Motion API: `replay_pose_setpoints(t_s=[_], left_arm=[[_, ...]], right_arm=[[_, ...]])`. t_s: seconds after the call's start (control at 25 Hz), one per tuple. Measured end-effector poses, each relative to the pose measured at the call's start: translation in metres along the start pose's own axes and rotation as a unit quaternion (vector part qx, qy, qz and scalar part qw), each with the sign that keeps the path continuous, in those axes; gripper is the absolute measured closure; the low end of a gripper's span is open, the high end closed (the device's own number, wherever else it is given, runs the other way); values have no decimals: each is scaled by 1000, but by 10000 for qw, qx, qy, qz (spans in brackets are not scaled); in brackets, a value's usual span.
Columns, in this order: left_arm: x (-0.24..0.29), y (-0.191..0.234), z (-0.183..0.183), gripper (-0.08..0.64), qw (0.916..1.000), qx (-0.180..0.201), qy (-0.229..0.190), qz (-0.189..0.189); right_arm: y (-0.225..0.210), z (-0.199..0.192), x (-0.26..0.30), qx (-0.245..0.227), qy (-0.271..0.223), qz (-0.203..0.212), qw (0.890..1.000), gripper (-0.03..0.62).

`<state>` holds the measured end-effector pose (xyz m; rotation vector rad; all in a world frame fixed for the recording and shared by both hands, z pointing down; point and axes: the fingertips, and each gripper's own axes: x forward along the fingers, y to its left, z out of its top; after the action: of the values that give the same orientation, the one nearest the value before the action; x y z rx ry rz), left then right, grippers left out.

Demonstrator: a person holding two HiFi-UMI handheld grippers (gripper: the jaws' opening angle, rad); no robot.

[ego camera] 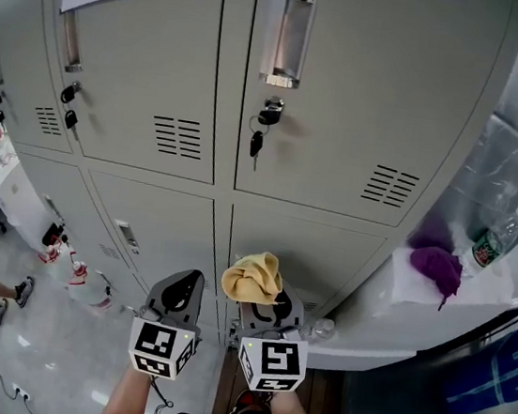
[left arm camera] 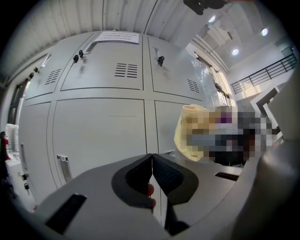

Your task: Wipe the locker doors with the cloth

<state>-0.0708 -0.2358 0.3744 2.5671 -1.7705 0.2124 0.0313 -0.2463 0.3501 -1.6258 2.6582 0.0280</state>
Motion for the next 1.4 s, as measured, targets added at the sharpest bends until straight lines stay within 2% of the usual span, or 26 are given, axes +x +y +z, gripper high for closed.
replay_pose_setpoints(t_s=[0.24, 0.48, 0.72, 1.04, 1.4], left_arm=[[-9, 18, -4, 537, 9997, -16, 29, 245], [-17, 32, -9, 537, 9991, -26, 78, 415], [-20, 39, -15, 537, 9986, -53, 127, 507], [-18, 37, -16, 537, 9989, -63, 133, 446], [-13, 31, -17, 537, 9995, -62, 117, 301]], right_arm=[[22, -7, 23, 2, 72, 290, 9996, 410], [28, -25, 41, 19, 293, 351, 9990, 410], [22, -36, 51, 84, 408, 248, 9988, 410], [18, -39, 51, 125, 424, 158, 9989, 410], [-8, -41, 41, 188, 453, -204, 9986, 410]])
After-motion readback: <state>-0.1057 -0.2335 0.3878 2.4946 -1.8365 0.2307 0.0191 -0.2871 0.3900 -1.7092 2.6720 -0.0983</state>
